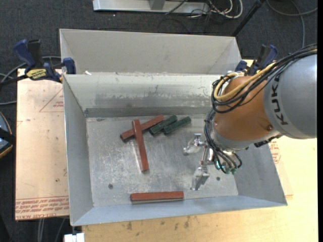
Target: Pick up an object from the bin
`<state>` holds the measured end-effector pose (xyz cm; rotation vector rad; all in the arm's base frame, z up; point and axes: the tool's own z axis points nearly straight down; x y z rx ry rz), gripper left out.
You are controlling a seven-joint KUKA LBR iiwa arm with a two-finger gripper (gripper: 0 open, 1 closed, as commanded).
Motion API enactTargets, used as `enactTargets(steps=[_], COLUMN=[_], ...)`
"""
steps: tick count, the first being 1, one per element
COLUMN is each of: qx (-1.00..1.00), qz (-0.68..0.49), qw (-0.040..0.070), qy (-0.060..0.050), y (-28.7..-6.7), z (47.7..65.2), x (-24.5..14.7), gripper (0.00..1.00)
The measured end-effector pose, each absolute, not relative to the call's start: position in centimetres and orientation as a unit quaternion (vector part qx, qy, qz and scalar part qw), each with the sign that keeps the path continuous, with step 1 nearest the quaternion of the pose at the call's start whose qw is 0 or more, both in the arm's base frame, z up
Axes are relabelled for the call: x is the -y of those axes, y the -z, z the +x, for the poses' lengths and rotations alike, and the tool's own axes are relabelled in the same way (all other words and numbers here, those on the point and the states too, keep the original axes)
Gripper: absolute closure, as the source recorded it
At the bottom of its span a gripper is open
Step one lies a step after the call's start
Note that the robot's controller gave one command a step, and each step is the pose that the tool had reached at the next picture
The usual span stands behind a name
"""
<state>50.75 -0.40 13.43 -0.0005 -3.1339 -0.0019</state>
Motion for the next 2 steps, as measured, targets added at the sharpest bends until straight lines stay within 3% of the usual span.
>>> enactTargets(steps=[1, 2], qx=[1.000, 0.999], qz=[0.000, 0.036], qw=[0.000, -0.005], qy=[0.001, 0.000], y=[-13.8, -11.1], z=[51.0, 50.1], x=[0.4, -0.6], gripper=[0.00, 0.00])
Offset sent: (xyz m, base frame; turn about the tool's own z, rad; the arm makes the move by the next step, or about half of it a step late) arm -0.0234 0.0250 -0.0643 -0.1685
